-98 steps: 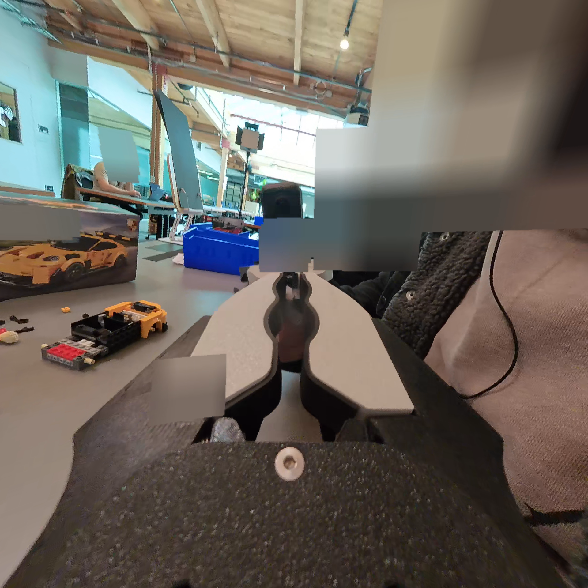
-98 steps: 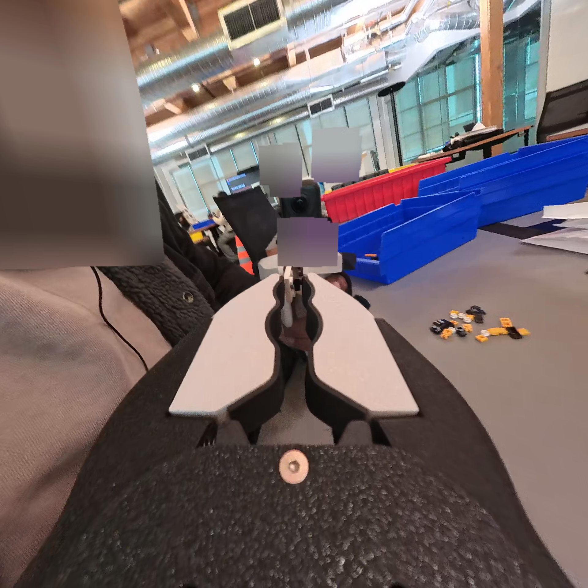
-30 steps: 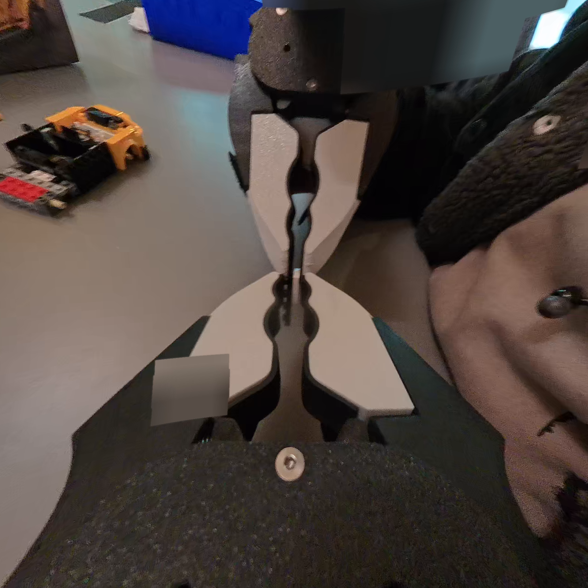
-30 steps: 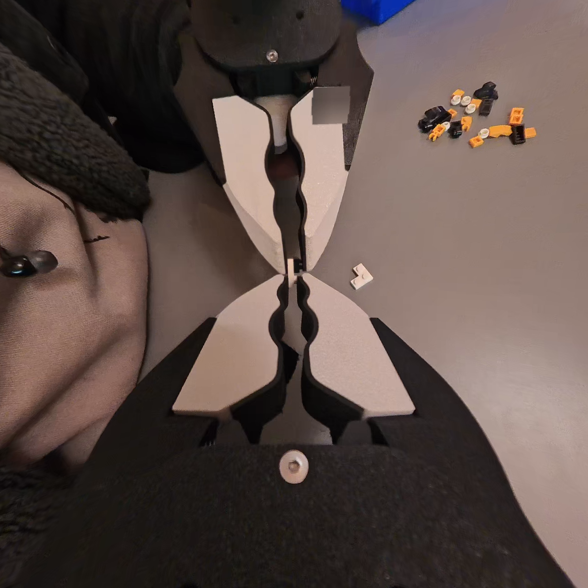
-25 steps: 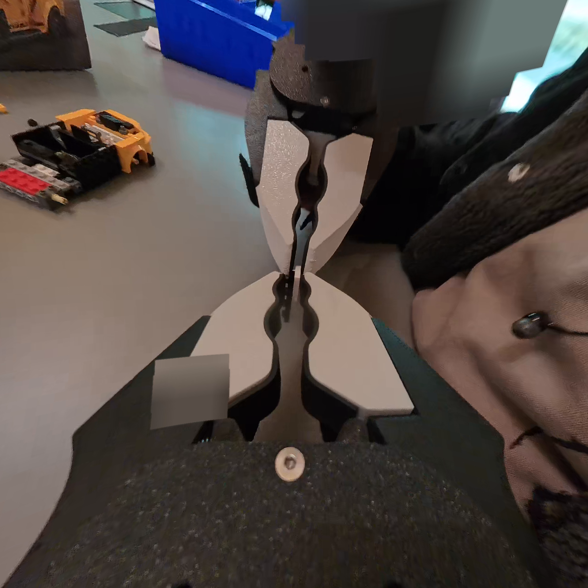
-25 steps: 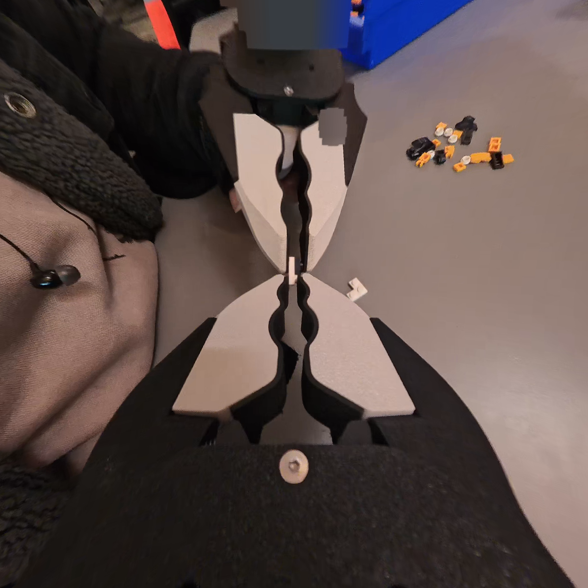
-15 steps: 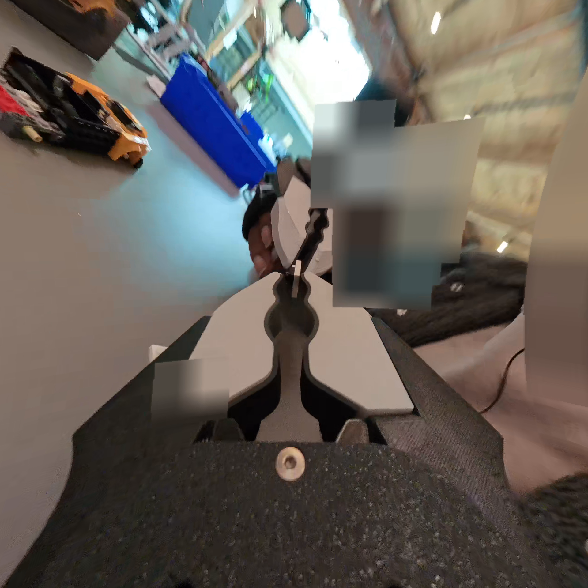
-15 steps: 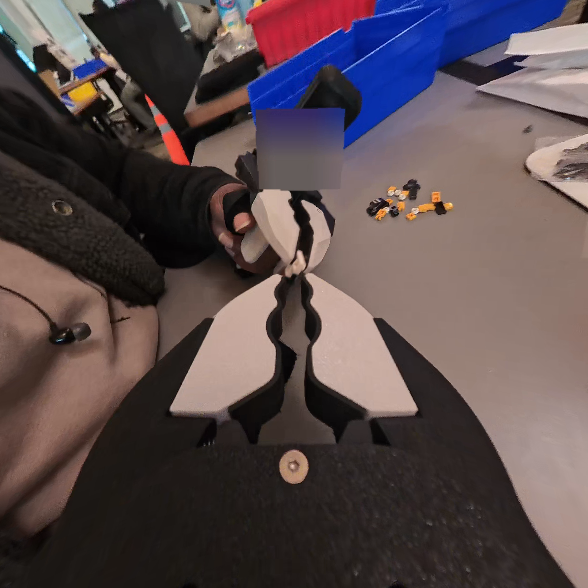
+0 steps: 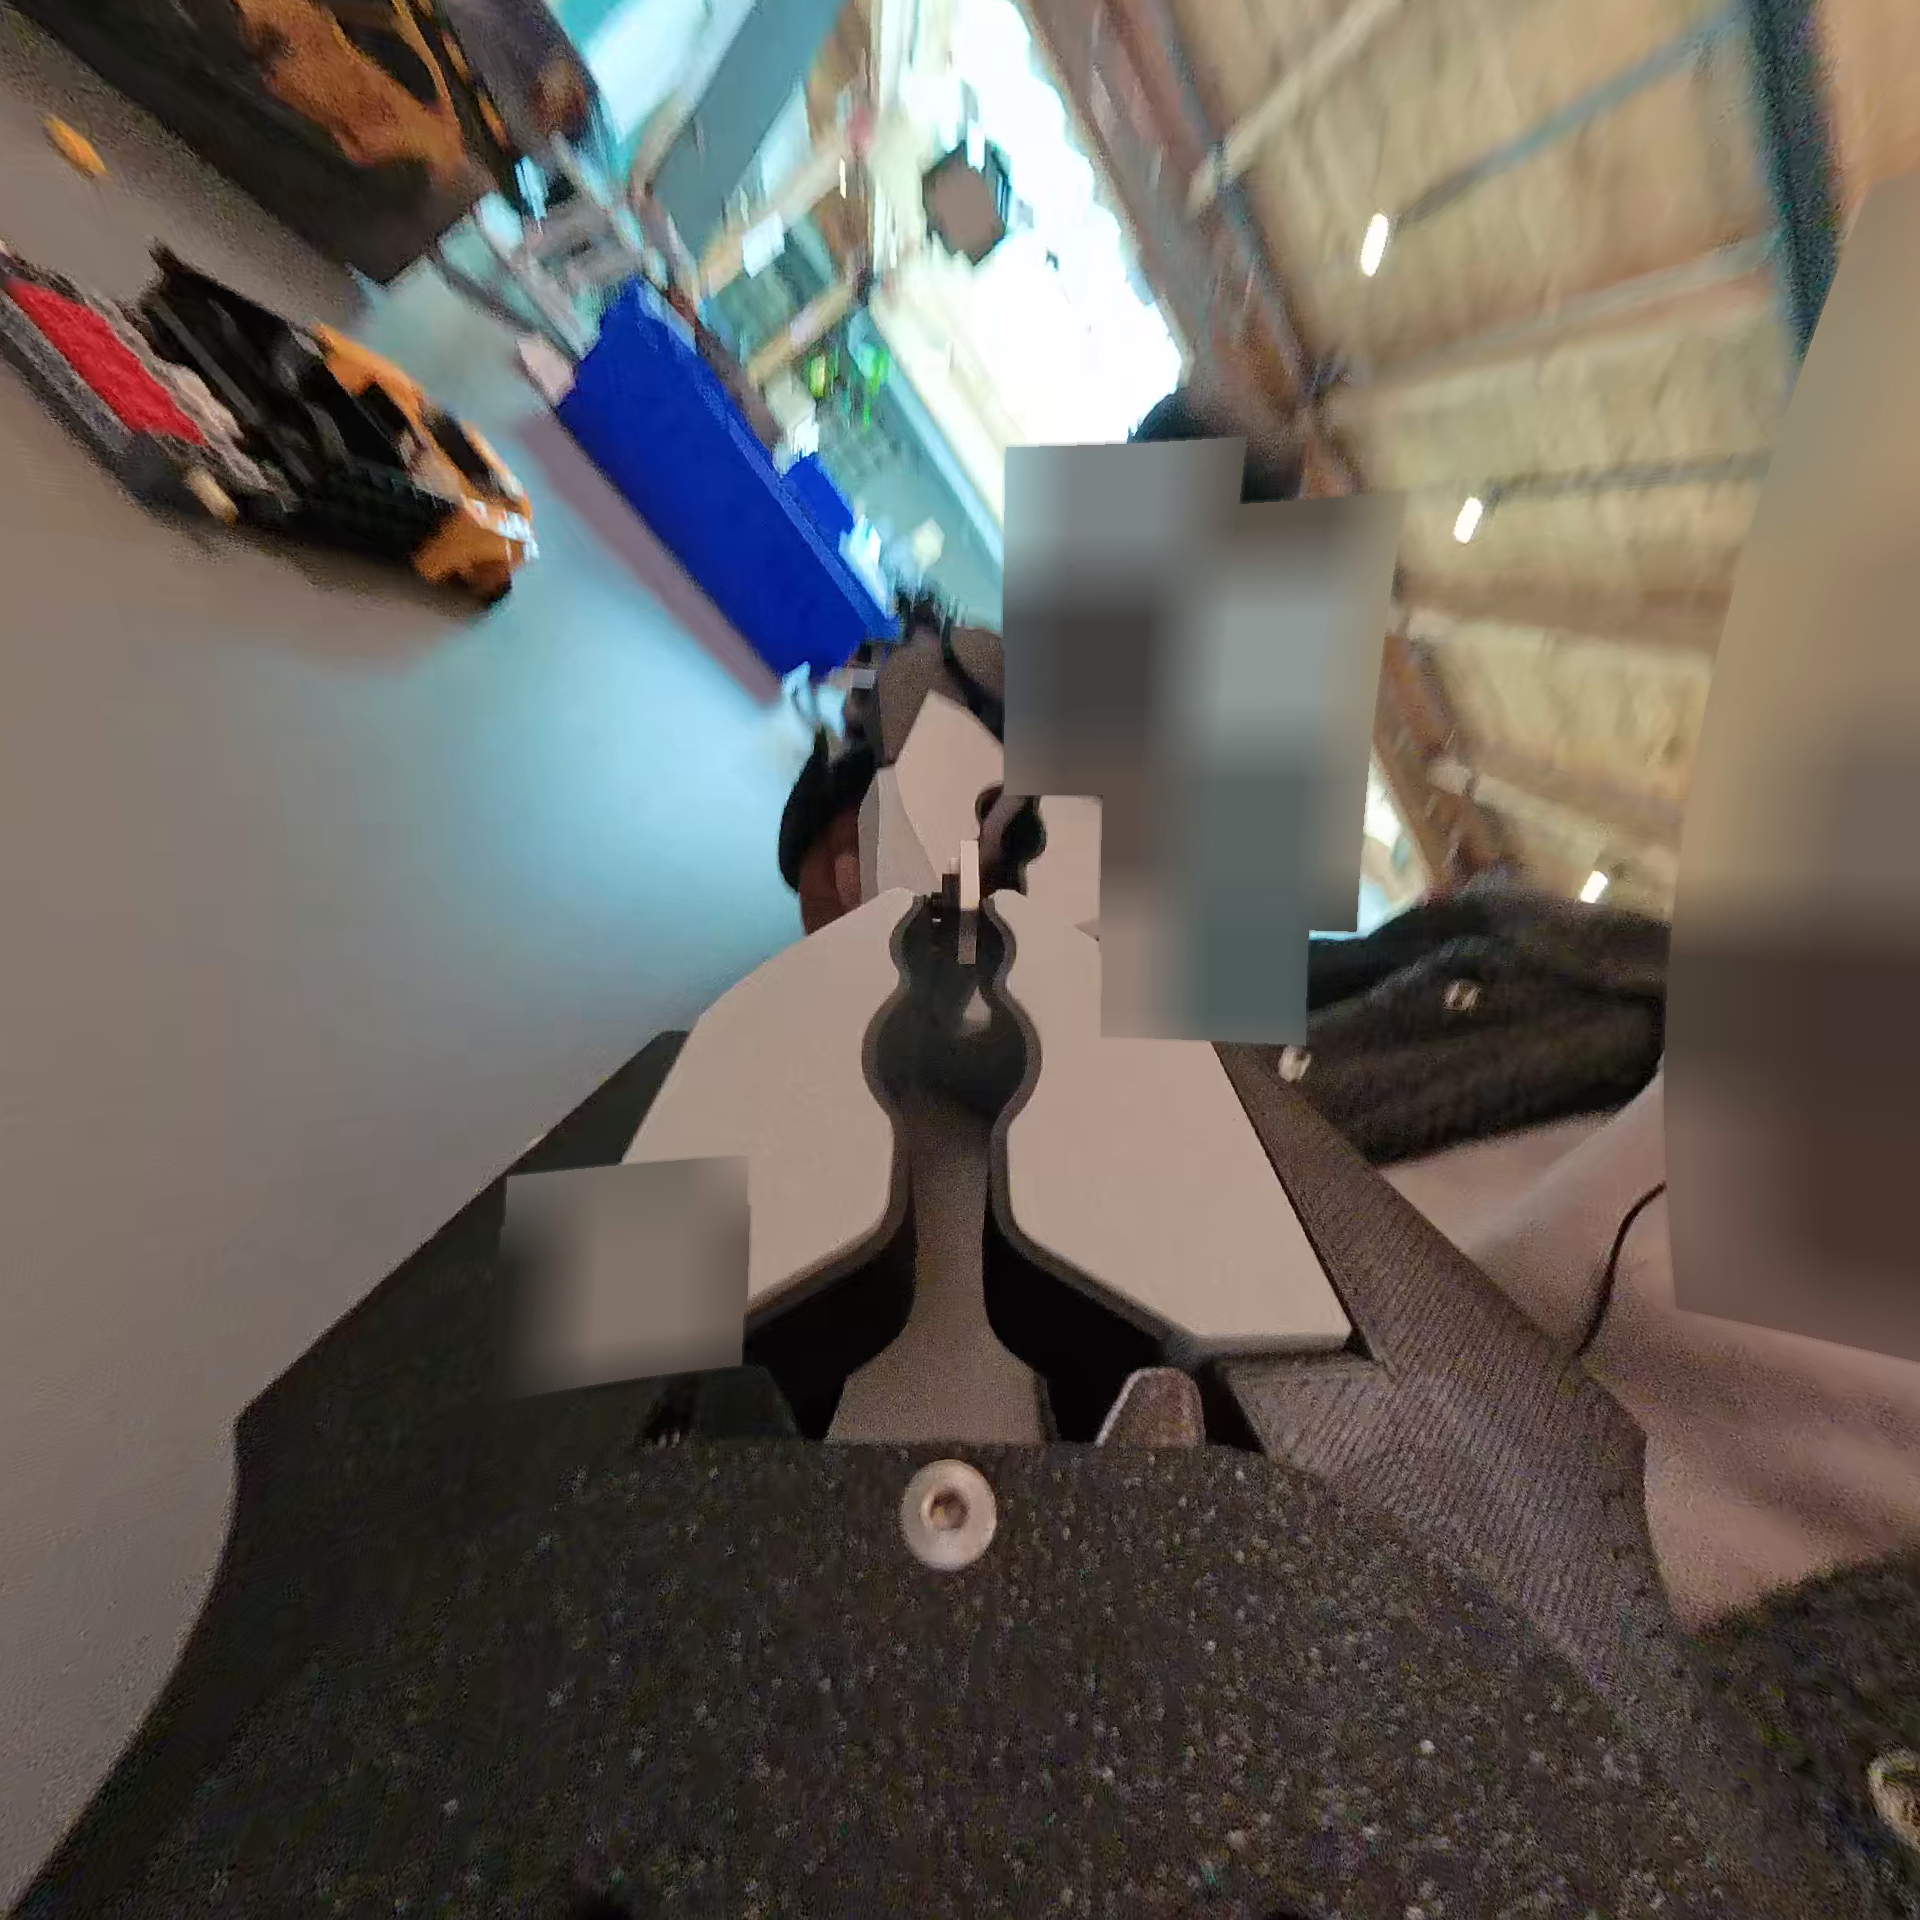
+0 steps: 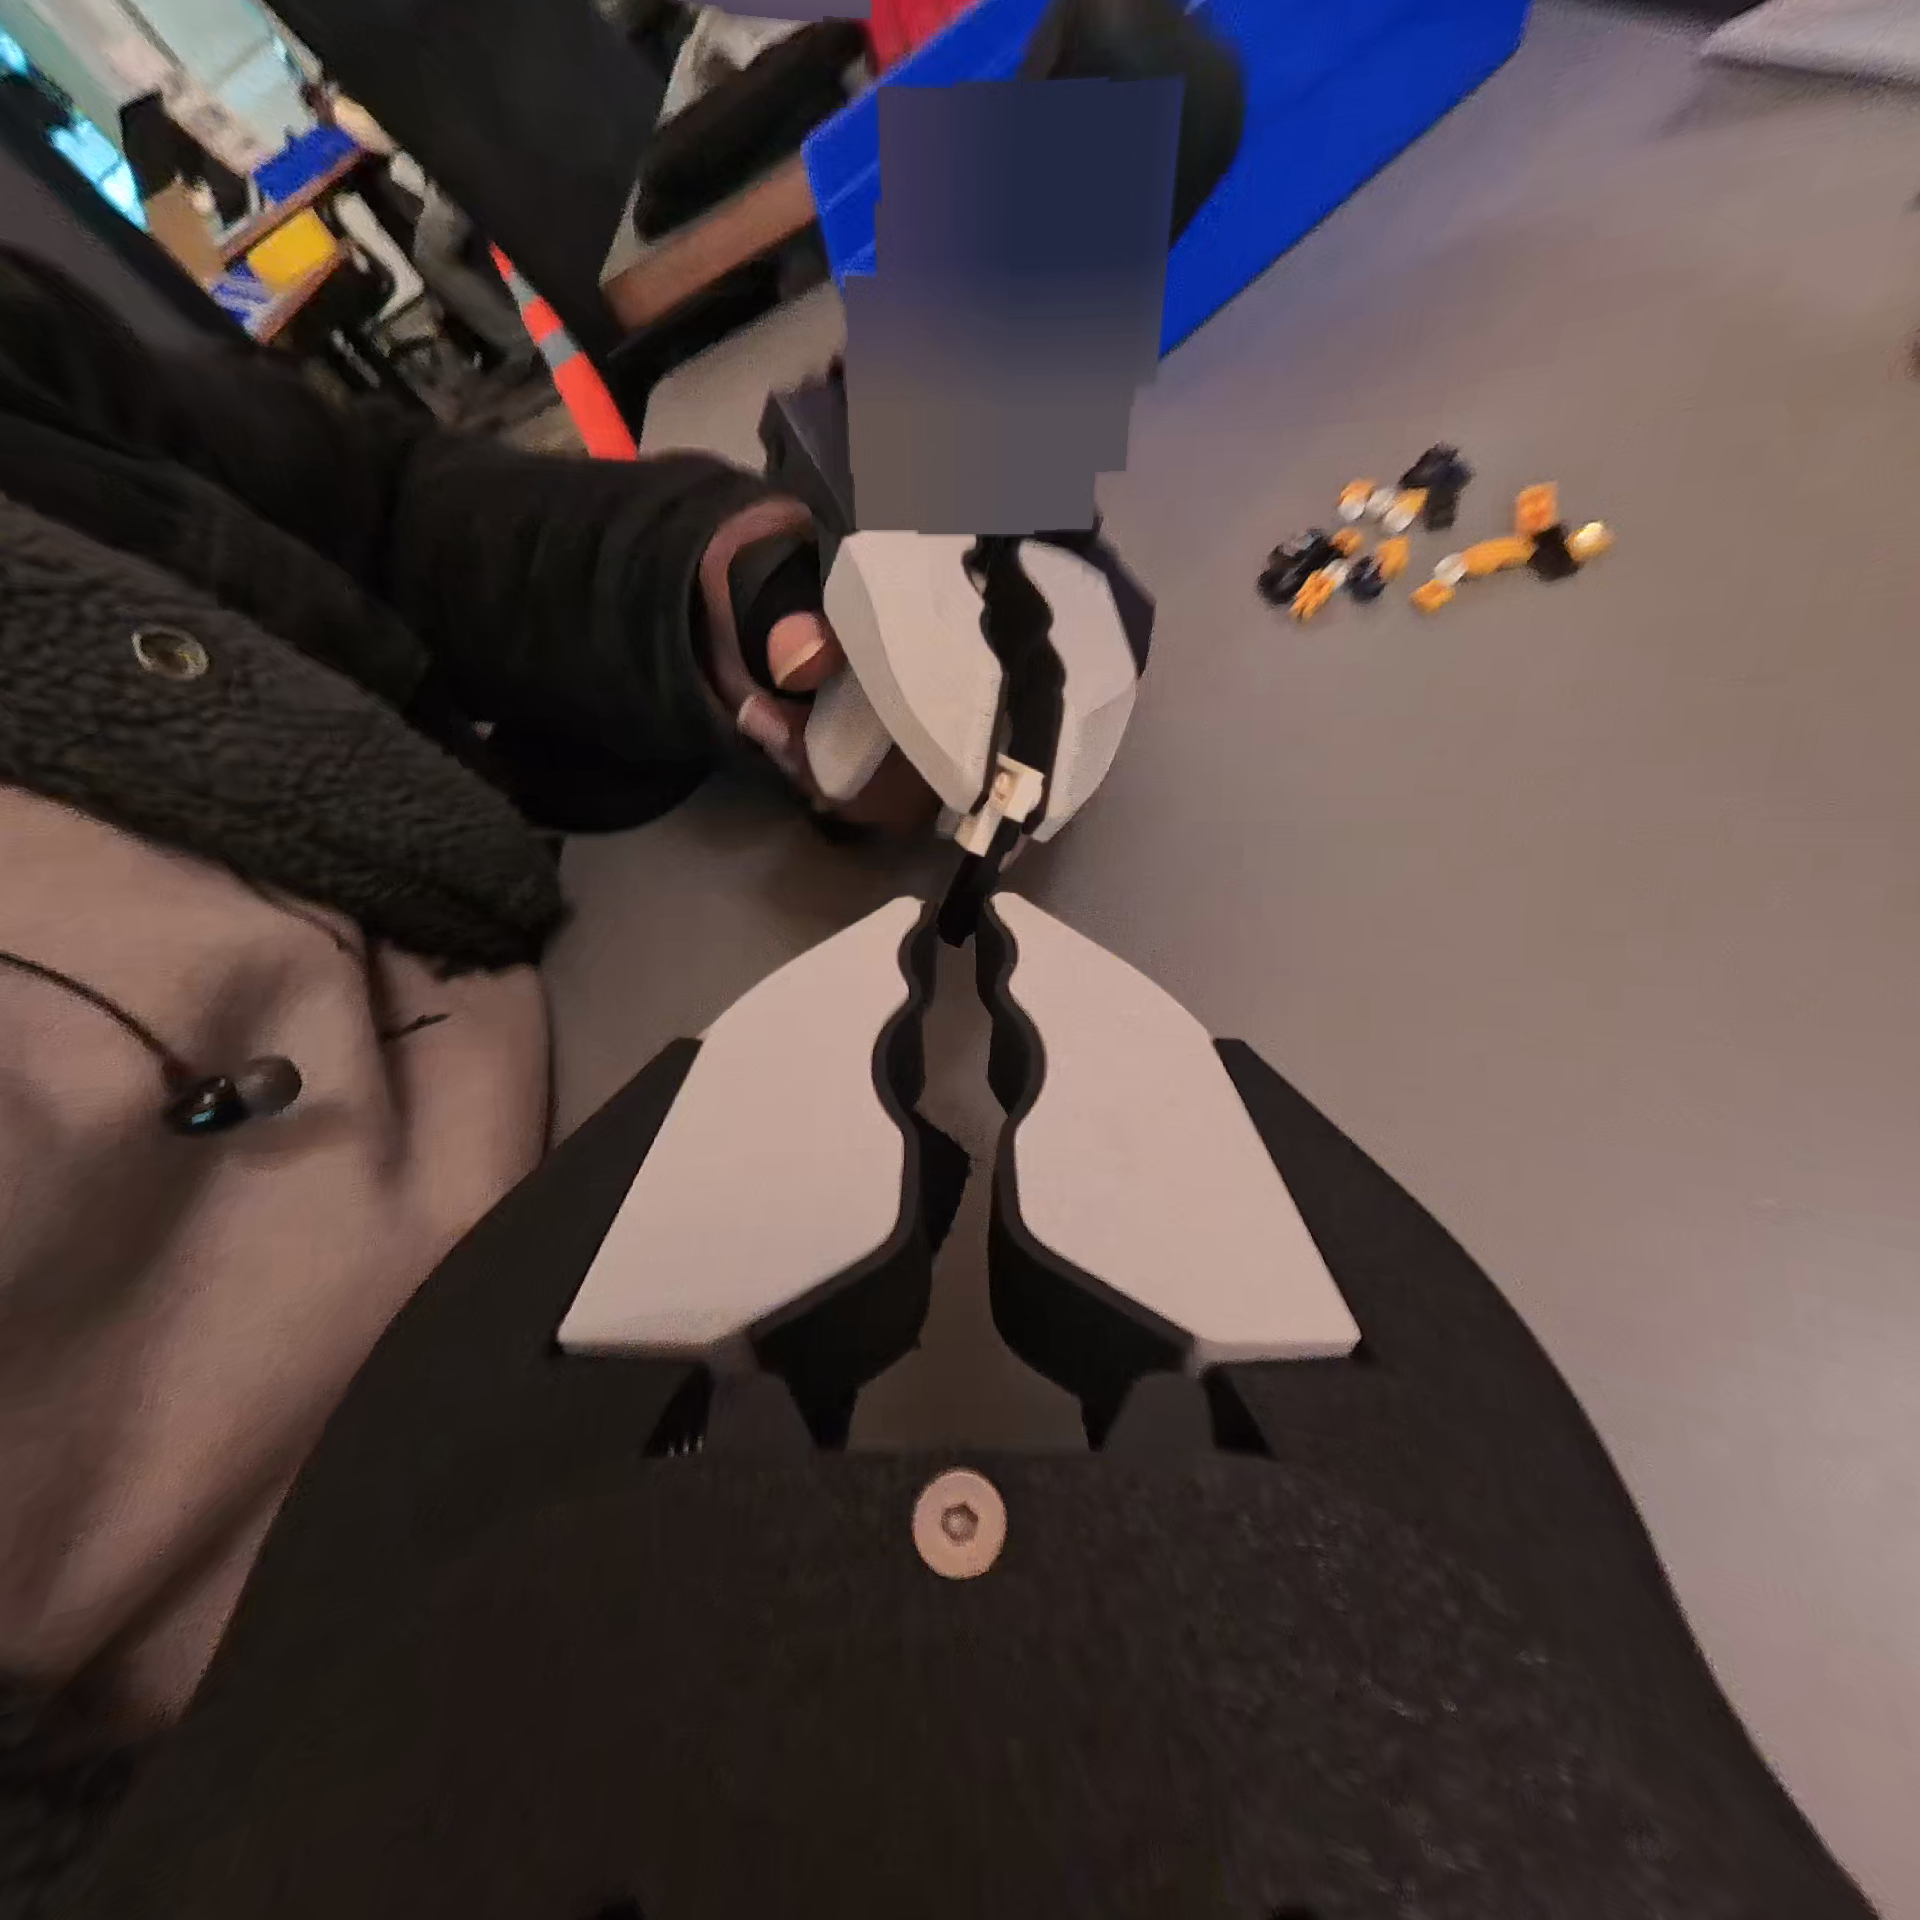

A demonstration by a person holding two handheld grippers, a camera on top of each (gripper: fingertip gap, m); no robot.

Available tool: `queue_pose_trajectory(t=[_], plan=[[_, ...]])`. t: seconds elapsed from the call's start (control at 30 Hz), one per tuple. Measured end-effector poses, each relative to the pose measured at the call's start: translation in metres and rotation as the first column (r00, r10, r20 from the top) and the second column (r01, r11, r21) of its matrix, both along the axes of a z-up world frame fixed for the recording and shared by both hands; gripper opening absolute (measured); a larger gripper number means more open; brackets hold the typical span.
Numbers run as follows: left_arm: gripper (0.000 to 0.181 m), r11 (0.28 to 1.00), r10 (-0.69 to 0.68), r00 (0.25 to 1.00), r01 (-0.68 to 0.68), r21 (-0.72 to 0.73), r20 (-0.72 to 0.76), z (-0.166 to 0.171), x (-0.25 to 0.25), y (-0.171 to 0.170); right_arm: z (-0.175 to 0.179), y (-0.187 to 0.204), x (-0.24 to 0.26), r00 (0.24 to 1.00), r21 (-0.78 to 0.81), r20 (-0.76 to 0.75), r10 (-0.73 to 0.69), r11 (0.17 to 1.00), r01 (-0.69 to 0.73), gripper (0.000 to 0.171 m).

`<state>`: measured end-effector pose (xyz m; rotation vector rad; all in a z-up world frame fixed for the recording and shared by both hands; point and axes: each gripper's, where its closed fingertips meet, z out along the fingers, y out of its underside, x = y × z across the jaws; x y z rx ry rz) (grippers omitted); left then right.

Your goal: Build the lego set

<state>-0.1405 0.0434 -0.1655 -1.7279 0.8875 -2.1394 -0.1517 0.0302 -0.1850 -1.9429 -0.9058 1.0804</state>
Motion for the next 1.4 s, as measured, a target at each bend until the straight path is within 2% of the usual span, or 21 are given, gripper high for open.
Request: queue_pose_trajectory(t=[0.03,0.13,0.2,0.3,0.47,0.57,0.7,0.8,1.03,1.23,1.4], plan=[[0.008,0.997,-0.035,0.998,0.038,0.067,-0.050,-0.007,-0.001,-0.004,-0.006,-0.005,0.000,0.999,-0.025,0.027,0.031,0.999,-0.031,0.007],[0.010,0.957,-0.110,0.973,0.159,0.244,-0.203,-0.029,-0.004,-0.019,-0.028,-0.021,-0.002,0.982,-0.093,0.136,0.128,0.989,-0.116,0.007],[0.009,0.929,-0.141,0.951,0.223,0.295,-0.276,-0.040,-0.006,-0.027,-0.038,-0.029,-0.004,0.971,-0.144,0.164,0.174,0.978,-0.151,0.007],[0.009,0.908,-0.153,0.919,0.275,0.315,-0.363,-0.054,-0.009,-0.031,-0.048,-0.037,-0.003,0.957,-0.203,0.191,0.220,0.962,-0.180,0.007],[0.008,0.879,-0.177,0.890,0.335,0.340,-0.421,-0.063,-0.012,-0.039,-0.056,-0.046,-0.004,0.937,-0.241,0.223,0.270,0.946,-0.216,0.007],[0.009,0.869,-0.166,0.868,0.353,0.346,-0.469,-0.070,-0.014,-0.040,-0.060,-0.044,-0.002,0.935,-0.243,0.242,0.260,0.949,-0.201,0.007],[0.006,0.898,-0.131,0.830,0.331,0.291,-0.542,-0.079,-0.018,-0.032,-0.062,-0.024,0.007,0.944,-0.170,0.289,0.157,0.979,-0.110,0.008],[0.006,0.908,-0.105,0.815,0.312,0.279,-0.569,-0.081,-0.019,-0.029,-0.063,-0.020,0.010,0.934,-0.110,0.332,0.134,0.989,-0.103,0.011],[0.009,0.899,-0.075,0.801,0.312,0.306,-0.594,-0.082,-0.021,-0.028,-0.065,-0.017,0.001,0.894,0.081,0.430,0.123,0.981,-0.174,0.020],[0.011,0.859,-0.016,0.794,0.323,0.398,-0.608,-0.084,-0.024,-0.021,-0.068,-0.015,0.002,0.861,0.146,0.500,0.096,0.970,-0.193,0.011],[0.010,0.805,0.009,0.797,0.353,0.478,-0.604,-0.083,-0.026,-0.019,-0.069,-0.010,0.005,0.867,0.122,0.494,0.066,0.982,-0.144,0.000]])
